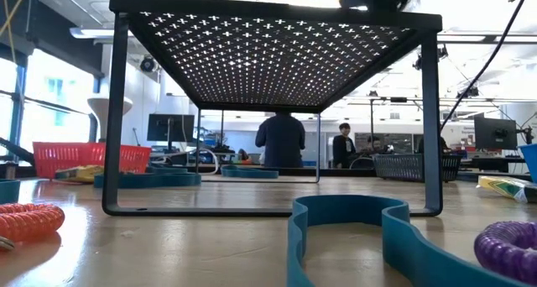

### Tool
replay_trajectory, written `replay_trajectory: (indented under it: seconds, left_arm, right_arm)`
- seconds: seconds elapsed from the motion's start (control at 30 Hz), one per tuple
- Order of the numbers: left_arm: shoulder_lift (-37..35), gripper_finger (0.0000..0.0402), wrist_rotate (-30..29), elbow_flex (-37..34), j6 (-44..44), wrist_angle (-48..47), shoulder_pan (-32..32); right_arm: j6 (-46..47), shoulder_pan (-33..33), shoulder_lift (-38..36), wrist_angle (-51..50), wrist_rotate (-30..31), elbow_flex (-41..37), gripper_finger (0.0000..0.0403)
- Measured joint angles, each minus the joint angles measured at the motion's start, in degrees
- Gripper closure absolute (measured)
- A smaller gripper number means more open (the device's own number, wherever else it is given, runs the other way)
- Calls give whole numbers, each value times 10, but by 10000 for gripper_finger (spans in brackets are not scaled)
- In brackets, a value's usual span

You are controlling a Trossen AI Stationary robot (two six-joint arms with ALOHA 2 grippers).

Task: Pick & Place Office Desk Supplies
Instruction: Put the yellow spring keychain into the black bin

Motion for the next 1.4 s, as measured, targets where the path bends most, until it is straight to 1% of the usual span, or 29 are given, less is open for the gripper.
replay_trajectory:
  seconds: [0.13, 0.27, 0.37, 0.43, 0.47, 0.57, 0.67, 0.8, 0.87, 0.9, 0.97, 1.07, 1.3, 1.4]
  left_arm:
    - [0, 223, 1, 0, -16, 0, 1]
    - [0, 223, 5, 0, -28, 0, 0]
    - [0, 223, 33, 0, -68, -1, -4]
    - [0, 223, 53, 0, -71, -1, -5]
    - [0, 223, 58, 0, -70, -2, -6]
    - [0, 223, 62, 0, -69, -8, -5]
    - [0, 223, 62, 0, -69, -27, -5]
    - [0, 223, 62, 0, -72, -44, -5]
    - [0, 223, 62, 0, -72, -50, -5]
    - [0, 223, 62, 0, -72, -50, -5]
    - [0, 223, 62, 0, -72, -49, -5]
    - [0, 223, 62, 0, -72, -50, -5]
    - [0, 223, 62, 0, -78, -52, -7]
    - [0, 223, 62, 0, -87, -52, -8]
  right_arm:
    - [27, -22, -22, -10, 3, 1, 382]
    - [64, -58, -54, -64, 1, -2, 382]
    - [97, -85, -93, -116, -2, -4, 382]
    - [128, -101, -110, -143, -4, -3, 382]
    - [149, -109, -123, -172, -16, -3, 382]
    - [250, -150, -159, -259, -88, -3, 382]
    - [391, -203, -196, -391, -191, -3, 382]
    - [569, -285, -222, -569, -298, -4, 382]
    - [625, -324, -225, -630, -336, -4, 382]
    - [638, -345, -227, -661, -357, -4, 382]
    - [643, -384, -226, -691, -388, -4, 382]
    - [608, -438, -223, -705, -410, -4, 382]
    - [552, -537, -223, -683, -465, -4, 382]
    - [531, -576, -223, -677, -498, -5, 382]
